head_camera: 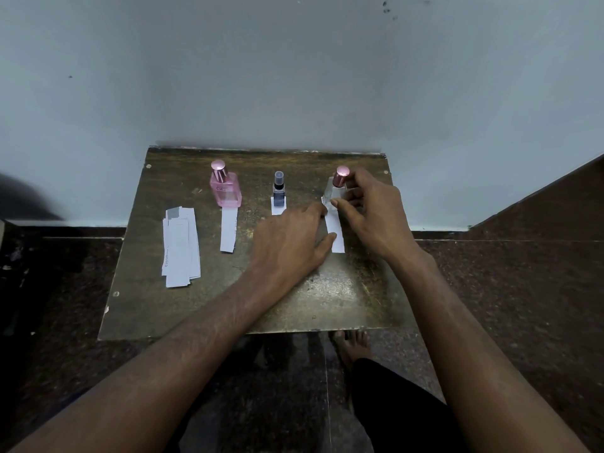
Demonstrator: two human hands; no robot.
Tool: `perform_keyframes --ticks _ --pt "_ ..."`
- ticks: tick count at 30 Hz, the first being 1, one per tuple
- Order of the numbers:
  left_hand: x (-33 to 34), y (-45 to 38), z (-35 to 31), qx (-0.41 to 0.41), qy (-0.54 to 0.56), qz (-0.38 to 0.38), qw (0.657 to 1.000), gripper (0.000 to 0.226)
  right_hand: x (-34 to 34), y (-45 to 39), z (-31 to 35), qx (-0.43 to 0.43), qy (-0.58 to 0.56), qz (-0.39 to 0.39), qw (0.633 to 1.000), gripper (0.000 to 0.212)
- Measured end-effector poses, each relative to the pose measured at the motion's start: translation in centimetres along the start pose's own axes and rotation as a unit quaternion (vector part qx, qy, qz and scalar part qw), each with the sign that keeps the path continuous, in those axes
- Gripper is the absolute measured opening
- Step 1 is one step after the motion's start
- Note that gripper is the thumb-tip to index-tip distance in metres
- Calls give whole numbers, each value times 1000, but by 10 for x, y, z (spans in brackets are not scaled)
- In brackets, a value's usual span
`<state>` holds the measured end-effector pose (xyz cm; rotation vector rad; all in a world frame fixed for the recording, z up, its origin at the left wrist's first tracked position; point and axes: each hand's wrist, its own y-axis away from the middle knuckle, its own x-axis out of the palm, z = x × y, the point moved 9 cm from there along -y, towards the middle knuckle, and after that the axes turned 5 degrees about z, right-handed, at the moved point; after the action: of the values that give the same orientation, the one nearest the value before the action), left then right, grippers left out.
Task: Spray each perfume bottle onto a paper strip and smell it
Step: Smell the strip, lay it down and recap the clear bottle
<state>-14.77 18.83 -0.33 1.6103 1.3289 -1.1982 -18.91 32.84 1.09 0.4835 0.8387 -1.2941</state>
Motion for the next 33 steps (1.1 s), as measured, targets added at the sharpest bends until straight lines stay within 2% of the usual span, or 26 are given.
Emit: perform_keyframes --ticks 30,33 --pt "3 0 3 14 -12 0 1000 48 0 0 1 9 15 13 1000 37" --pt "-1 0 4 28 6 -1 1000 41 2 0 -2 19 12 22 999 49"
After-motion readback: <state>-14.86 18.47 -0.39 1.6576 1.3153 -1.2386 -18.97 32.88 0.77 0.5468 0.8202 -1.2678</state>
